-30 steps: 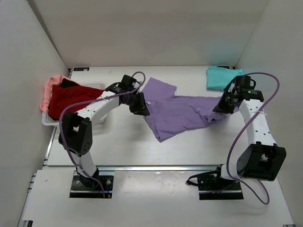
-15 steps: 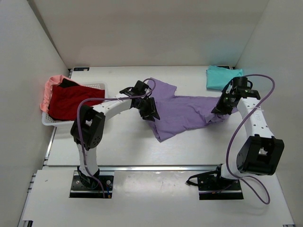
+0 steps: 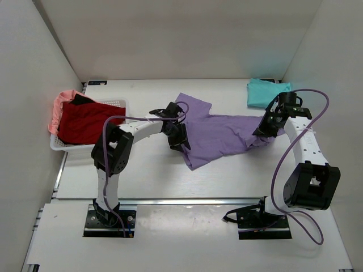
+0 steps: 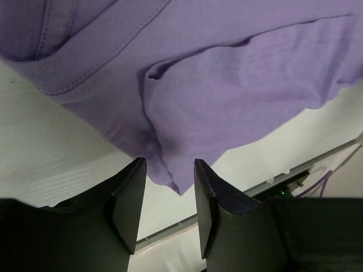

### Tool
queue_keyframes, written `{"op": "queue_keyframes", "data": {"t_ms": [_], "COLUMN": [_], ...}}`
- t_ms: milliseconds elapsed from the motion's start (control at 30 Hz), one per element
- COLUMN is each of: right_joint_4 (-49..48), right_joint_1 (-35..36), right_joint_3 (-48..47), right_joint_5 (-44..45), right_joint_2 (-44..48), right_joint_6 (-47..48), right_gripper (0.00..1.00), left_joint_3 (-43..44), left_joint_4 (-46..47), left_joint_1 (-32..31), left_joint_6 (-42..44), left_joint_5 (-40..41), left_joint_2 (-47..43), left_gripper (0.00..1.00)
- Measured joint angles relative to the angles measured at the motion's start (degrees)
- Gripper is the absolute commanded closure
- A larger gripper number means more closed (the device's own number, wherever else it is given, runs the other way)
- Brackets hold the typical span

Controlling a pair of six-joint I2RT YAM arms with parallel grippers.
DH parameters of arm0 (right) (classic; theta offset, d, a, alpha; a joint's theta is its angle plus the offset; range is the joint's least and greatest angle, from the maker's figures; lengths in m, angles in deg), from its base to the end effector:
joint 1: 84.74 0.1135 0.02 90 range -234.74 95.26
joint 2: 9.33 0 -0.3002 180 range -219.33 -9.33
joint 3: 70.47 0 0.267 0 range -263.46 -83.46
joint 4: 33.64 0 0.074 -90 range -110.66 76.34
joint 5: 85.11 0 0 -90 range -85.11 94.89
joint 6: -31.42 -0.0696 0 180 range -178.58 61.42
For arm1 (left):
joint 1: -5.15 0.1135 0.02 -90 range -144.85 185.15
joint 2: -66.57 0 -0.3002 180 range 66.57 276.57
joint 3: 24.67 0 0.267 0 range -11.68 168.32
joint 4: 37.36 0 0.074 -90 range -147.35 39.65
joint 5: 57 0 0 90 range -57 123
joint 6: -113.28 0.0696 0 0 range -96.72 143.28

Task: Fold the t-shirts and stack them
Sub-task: Flatten out the tshirt

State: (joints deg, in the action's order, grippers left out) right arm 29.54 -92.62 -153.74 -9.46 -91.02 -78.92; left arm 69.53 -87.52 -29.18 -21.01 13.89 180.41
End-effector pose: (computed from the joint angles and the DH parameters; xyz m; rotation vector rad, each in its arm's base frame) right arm 0.3102 -0.0255 0.2935 0.5637 2.5886 0.4041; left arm 0.3514 -0.2676 0.1672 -0.1704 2.9891 -0.7275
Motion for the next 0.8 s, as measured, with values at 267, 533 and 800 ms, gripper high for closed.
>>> {"op": "queue_keyframes", "data": {"t_ms": [267,533,800], "right_joint_4": [-0.07,-0.09,-0.15], "right_joint_1": [0.15,0.37,0.96], "right_joint_3": [0.00,0.70,0.90], "right_joint_5": [-0.61,-1.20,-1.44], "right_joint_2": [0.00,0.00,0.02], "right_joint_6": [0.00,-0.02,-0.02], "right_gripper": [1.00,1.00,1.00], "left_joint_3": [0.33,1.55,5.11], "left_joint_4": [-0.61,-0.48,-0.07], "left_joint_1": [-1.20,-2.36,-3.15], "left_joint_6": [-1.40,-2.91,-4.35], "left_joint_5": [0.74,0.87,0.83], "left_joint_2": [2.84,4.00,7.06], "left_gripper": [0.51,0.54,0.57]}}
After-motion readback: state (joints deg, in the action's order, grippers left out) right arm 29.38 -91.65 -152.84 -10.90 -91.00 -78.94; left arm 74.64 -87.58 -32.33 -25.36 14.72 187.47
